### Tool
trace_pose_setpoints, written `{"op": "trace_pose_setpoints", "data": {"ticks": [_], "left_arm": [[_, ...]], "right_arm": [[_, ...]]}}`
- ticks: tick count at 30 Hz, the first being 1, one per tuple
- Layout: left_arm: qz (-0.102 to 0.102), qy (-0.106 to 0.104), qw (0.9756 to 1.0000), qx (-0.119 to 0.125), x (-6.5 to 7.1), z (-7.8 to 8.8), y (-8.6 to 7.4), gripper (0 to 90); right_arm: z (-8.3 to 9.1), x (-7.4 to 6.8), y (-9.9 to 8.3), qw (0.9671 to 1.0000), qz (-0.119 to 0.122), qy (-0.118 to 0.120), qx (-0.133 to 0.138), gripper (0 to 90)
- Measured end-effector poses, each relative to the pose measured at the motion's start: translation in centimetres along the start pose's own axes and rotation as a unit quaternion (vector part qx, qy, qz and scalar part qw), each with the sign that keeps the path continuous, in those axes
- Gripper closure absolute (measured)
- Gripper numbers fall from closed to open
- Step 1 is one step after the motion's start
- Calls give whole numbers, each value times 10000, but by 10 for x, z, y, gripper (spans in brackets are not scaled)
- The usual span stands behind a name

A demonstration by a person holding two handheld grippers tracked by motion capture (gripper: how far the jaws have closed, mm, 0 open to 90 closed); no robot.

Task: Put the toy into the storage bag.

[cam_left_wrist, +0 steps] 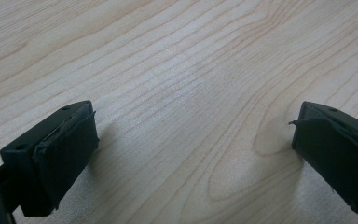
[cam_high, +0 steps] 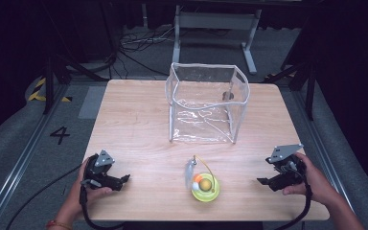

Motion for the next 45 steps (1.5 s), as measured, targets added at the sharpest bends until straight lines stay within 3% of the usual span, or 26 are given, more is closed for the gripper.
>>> {"op": "trace_pose_setpoints", "data": {"ticks": [16, 19, 22, 29, 31, 35, 45], "left_arm": [[-7, -2, 10000, -5, 0, 0, 0, 5], [-6, -2, 10000, -4, 0, 0, 0, 5], [10, -11, 10000, -15, 0, 0, 0, 5], [-3, -1, 10000, -4, 0, 0, 0, 5], [-5, -1, 10000, -5, 0, 0, 0, 5], [-8, -3, 10000, -2, 0, 0, 0, 5], [-5, -1, 10000, -3, 0, 0, 0, 5]], "right_arm": [[8, -31, 56, 9971, 648, 353, -207, 237], [11, -44, 74, 9940, 929, 484, -325, 247], [12, -48, 81, 9932, 985, 491, -367, 250], [12, -68, 103, 9881, 1351, 625, -383, 257], [12, -70, 105, 9880, 1357, 623, -395, 256], [13, -80, 117, 9845, 1550, 705, -426, 262], [7, -94, 131, 9791, 1766, 869, -517, 283]]}}
Point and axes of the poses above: each handheld gripper's, and its own axes: z roughly backward along the jaws, y roughly out of its top, x roughly to its right, the point moved 4 cm from there along -z, roughly forward along the jaws, and after that the axes turned 3 degrees about x, right-handed, at the moved point
